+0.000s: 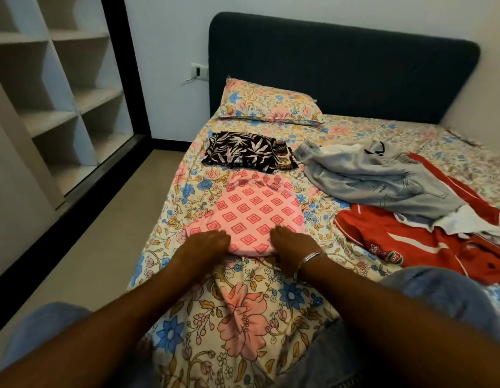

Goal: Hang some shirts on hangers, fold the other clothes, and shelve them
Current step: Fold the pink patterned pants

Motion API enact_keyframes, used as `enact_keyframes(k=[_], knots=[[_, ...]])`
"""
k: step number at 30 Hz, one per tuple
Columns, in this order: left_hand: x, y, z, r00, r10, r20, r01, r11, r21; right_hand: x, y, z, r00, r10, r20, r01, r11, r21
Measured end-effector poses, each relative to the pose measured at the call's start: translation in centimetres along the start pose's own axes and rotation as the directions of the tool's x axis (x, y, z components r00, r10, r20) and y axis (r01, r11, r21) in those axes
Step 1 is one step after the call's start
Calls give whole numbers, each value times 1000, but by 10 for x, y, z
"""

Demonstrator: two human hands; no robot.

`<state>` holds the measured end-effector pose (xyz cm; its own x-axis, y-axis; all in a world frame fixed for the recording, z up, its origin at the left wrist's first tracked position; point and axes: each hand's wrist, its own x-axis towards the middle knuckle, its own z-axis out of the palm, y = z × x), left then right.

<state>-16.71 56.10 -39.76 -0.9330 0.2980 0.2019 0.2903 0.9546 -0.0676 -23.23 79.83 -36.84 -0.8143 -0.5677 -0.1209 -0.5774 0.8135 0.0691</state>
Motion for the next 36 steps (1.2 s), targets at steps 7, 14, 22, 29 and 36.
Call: enact_keyframes(k=[7, 14, 22, 29, 36], knots=[[-20, -27, -31, 911, -248, -329, 110, 916, -386, 3, 14, -44, 980, 173, -93, -162, 980, 112], [42, -44, -150, 858, -339, -386, 99, 847, -523, 3, 57, -158, 871, 281, -402, -152, 934, 323], [86, -59, -316, 855, -321, -408, -18, 767, -642, -23, 93, -319, 763, 284, -580, 85, 846, 526], [123, -84, -262, 900, -418, -119, 226, 684, -694, 30, 104, -280, 920, 279, -276, -32, 754, 656], [126, -97, -77, 863, -498, 85, 399, 570, -718, 105, 116, -118, 964, 240, -118, -119, 780, 615]])
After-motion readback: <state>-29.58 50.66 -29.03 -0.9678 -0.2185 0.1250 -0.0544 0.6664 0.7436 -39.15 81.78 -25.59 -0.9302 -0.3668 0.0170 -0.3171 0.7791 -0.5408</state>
